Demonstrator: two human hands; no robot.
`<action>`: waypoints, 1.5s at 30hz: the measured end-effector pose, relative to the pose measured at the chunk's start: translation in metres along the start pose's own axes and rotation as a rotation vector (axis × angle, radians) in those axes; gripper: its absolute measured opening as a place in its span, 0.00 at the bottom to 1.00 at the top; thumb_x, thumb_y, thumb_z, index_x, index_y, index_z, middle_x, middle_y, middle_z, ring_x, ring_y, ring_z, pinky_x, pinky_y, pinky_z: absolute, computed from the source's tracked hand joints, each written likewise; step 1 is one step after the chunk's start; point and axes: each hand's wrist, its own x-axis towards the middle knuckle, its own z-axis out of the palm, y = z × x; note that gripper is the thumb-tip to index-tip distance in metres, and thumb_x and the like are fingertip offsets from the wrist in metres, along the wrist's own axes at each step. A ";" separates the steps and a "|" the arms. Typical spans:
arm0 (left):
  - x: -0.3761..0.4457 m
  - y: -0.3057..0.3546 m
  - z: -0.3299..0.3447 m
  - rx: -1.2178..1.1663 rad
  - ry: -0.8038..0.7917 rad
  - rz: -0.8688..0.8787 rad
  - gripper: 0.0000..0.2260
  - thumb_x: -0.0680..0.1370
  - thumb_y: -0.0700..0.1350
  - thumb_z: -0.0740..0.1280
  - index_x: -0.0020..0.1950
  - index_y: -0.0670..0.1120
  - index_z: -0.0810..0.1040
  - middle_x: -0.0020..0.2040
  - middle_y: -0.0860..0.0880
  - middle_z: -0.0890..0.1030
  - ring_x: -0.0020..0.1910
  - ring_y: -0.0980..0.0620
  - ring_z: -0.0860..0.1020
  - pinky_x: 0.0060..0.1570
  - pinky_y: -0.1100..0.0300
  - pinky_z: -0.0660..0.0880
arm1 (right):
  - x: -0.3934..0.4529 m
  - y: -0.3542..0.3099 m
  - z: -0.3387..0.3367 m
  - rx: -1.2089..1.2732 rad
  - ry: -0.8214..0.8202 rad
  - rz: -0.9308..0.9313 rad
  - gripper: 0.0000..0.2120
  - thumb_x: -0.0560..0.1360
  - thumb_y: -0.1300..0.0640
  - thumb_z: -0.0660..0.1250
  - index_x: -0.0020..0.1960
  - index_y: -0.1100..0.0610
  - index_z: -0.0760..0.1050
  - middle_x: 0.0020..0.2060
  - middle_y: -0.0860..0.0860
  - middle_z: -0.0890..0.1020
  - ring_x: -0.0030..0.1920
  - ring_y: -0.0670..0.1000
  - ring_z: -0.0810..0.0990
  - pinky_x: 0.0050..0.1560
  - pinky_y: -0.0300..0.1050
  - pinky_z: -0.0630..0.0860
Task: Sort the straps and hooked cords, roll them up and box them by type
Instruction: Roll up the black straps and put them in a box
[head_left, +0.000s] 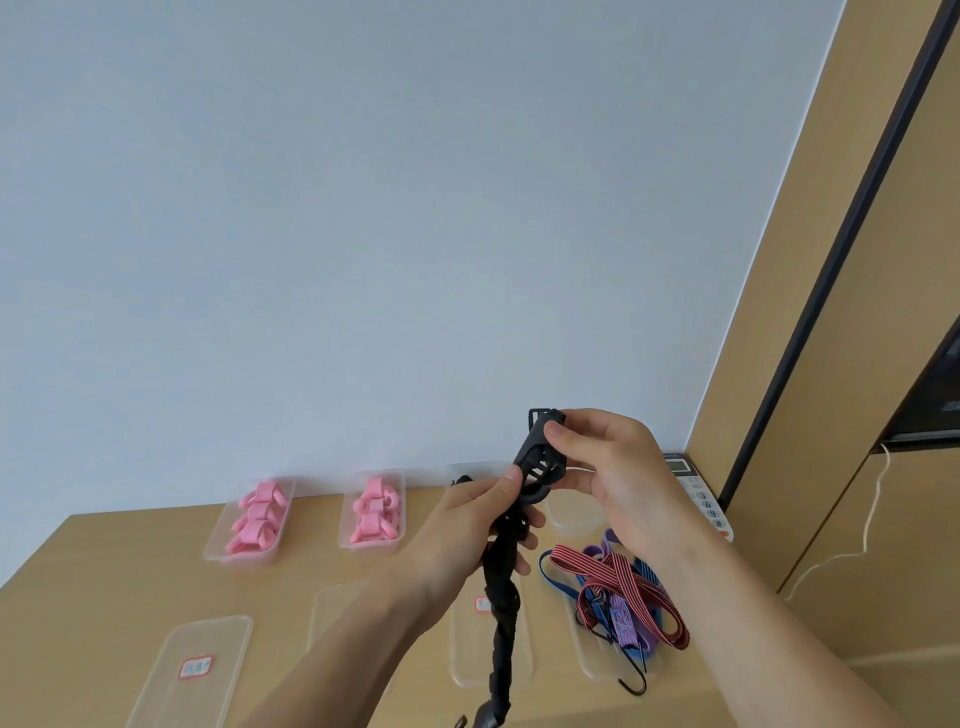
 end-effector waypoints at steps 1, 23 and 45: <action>-0.001 -0.001 0.000 0.006 -0.005 -0.016 0.22 0.83 0.56 0.61 0.58 0.38 0.81 0.44 0.44 0.84 0.40 0.45 0.80 0.41 0.53 0.78 | 0.000 -0.001 0.000 -0.013 0.013 -0.018 0.06 0.77 0.63 0.70 0.52 0.65 0.82 0.44 0.62 0.85 0.42 0.58 0.84 0.45 0.53 0.83; -0.001 0.020 0.003 -0.361 0.155 -0.089 0.18 0.85 0.50 0.62 0.52 0.39 0.86 0.49 0.38 0.86 0.50 0.41 0.83 0.64 0.39 0.77 | -0.011 0.027 0.010 -0.432 0.078 -0.707 0.15 0.70 0.66 0.74 0.54 0.56 0.83 0.50 0.44 0.85 0.54 0.50 0.84 0.55 0.45 0.81; 0.007 0.017 -0.010 -0.474 0.005 -0.062 0.16 0.83 0.40 0.63 0.66 0.30 0.75 0.53 0.36 0.81 0.50 0.41 0.81 0.56 0.48 0.79 | -0.017 0.055 0.016 -0.532 0.106 -0.712 0.22 0.62 0.65 0.80 0.54 0.56 0.80 0.51 0.46 0.80 0.54 0.51 0.82 0.54 0.47 0.81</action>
